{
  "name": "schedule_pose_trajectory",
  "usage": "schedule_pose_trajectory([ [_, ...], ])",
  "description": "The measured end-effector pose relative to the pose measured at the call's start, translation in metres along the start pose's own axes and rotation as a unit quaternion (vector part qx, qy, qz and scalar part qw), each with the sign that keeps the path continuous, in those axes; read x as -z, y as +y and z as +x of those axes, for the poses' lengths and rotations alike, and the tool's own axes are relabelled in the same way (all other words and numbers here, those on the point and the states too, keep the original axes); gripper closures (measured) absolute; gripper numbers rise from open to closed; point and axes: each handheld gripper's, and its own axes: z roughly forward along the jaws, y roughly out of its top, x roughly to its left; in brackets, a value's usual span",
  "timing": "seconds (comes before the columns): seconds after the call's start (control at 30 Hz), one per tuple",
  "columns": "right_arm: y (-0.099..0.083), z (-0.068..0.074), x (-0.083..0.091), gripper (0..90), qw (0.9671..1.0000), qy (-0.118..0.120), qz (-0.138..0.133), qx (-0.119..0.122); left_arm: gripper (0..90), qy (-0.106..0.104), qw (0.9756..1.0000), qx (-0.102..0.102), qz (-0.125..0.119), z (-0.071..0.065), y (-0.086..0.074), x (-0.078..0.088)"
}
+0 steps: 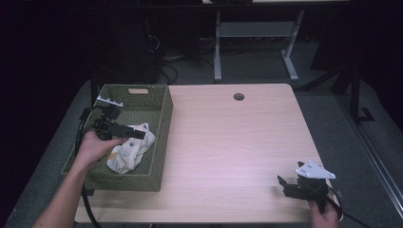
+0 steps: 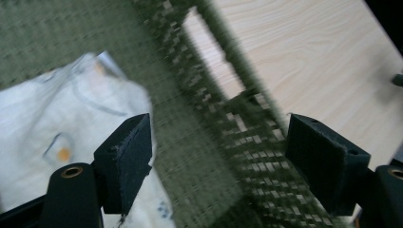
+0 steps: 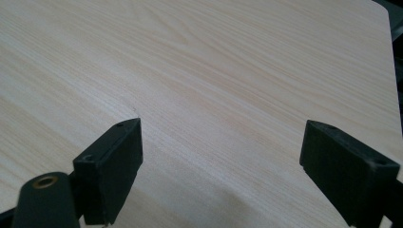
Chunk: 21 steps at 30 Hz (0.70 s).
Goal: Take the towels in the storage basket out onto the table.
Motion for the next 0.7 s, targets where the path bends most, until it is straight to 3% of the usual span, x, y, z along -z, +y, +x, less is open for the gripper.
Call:
schedule_pose_trajectory([
  [0.1,0.0,0.0,0.002,13.9,1.0,0.0,-0.002,-0.005,23.1,0.031,0.9994,-0.003,0.017,0.005,-0.003,-0.004],
  [0.2,-0.001,-0.001,0.002,13.9,1.0,-0.002,-0.002,-0.006,23.3,0.048,0.9984,0.004,0.03,0.012,-0.005,-0.009],
  [0.4,0.0,0.0,0.002,13.9,1.0,-0.003,-0.006,-0.002,23.8,0.075,0.9955,0.022,0.054,0.025,-0.007,-0.019],
  [0.5,0.001,0.0,0.003,13.9,0.9999,-0.003,-0.01,-0.004,25.0,0.075,0.995,0.027,0.061,0.028,-0.008,-0.022],
  [0.57,0.001,0.001,0.004,13.9,0.9999,-0.003,-0.01,-0.003,26.3,0.09,0.9924,0.021,0.082,0.029,-0.009,-0.028],
  [0.7,0.001,0.001,0.003,13.9,1.0,-0.002,-0.009,-0.001,26.6,0.104,0.9898,0.022,0.095,0.031,-0.008,-0.034],
])
